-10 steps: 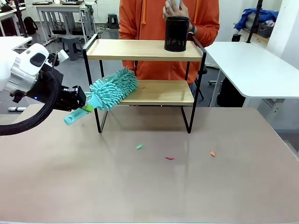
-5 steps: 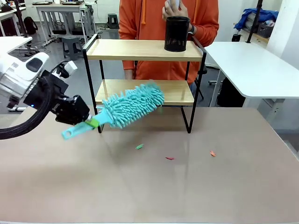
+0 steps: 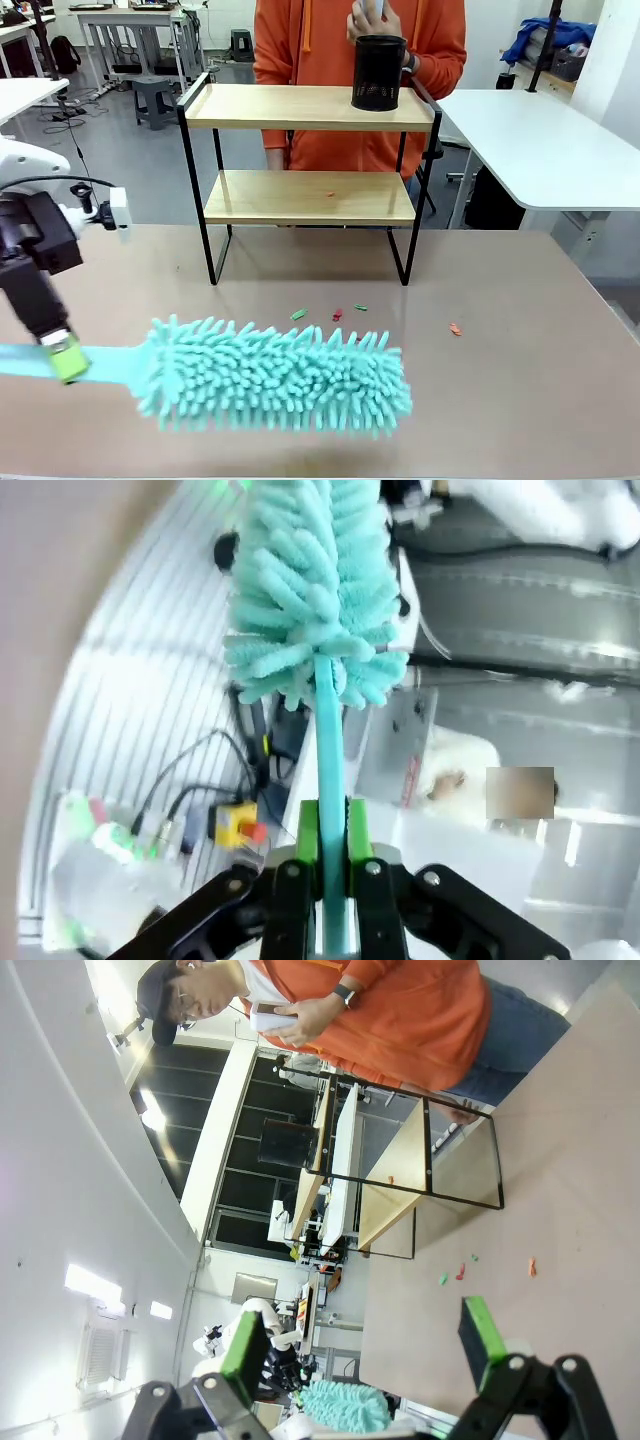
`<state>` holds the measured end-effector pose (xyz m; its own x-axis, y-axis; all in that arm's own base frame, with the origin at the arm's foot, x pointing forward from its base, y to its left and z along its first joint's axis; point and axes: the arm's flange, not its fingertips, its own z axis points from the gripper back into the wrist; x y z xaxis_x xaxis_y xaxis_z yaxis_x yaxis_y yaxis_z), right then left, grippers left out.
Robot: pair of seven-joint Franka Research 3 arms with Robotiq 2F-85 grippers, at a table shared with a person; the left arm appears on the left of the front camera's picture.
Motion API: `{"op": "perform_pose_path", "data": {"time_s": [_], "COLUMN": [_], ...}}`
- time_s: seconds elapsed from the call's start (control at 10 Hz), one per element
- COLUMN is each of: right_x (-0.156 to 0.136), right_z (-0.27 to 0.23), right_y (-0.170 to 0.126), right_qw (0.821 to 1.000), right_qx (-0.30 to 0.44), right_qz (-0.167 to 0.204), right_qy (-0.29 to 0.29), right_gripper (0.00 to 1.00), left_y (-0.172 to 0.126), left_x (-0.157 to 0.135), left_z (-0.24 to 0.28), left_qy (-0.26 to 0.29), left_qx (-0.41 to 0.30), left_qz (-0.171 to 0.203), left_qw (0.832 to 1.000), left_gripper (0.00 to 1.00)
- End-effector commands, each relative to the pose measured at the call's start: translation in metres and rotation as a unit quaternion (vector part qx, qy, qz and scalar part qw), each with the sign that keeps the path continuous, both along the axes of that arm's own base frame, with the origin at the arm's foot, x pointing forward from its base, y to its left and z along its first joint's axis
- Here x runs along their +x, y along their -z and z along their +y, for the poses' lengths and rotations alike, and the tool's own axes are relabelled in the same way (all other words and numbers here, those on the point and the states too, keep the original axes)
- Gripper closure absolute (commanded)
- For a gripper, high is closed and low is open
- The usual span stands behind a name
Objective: Clean the shelf.
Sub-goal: Clean the remaining tier of the Shelf with the Duster once objects are removed.
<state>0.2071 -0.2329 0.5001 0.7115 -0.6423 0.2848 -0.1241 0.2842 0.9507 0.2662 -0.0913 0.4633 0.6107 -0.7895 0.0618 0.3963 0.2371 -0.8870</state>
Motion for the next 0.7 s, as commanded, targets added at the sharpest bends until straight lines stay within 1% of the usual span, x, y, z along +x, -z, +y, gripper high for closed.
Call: {"op": "perform_pose_path", "data": {"time_s": [0.0,0.2,0.3,0.4,0.6], "right_x": [0.003,0.003,0.003,0.003,0.003], "right_z": [-0.001,-0.001,-0.001,-0.001,-0.001], "right_y": [-0.001,-0.001,-0.001,-0.001,-0.001], "right_qw": [1.0,1.0,1.0,1.0,1.0], "right_qx": [-0.001,-0.001,-0.001,-0.001,-0.001], "right_qz": [-0.018,-0.018,-0.018,-0.018,-0.018], "right_qy": [0.002,0.002,0.002,0.002,0.002], "right_gripper": [0.0,0.0,0.0,0.0,0.0], "left_y": [-0.008,-0.014,-0.023,-0.035,-0.057], "left_x": [0.016,0.016,0.012,0.006,-0.004], "left_z": [0.009,0.02,0.034,0.055,0.127], "left_qy": [0.025,0.015,0.008,0.003,-0.034], "left_qx": [-0.004,-0.026,-0.05,-0.083,-0.14], "left_qz": [-0.004,-0.006,-0.015,-0.023,-0.047], "left_qw": [1.0,1.0,0.999,0.996,0.988], "left_gripper": [1.0,1.0,1.0,1.0,1.0]}}
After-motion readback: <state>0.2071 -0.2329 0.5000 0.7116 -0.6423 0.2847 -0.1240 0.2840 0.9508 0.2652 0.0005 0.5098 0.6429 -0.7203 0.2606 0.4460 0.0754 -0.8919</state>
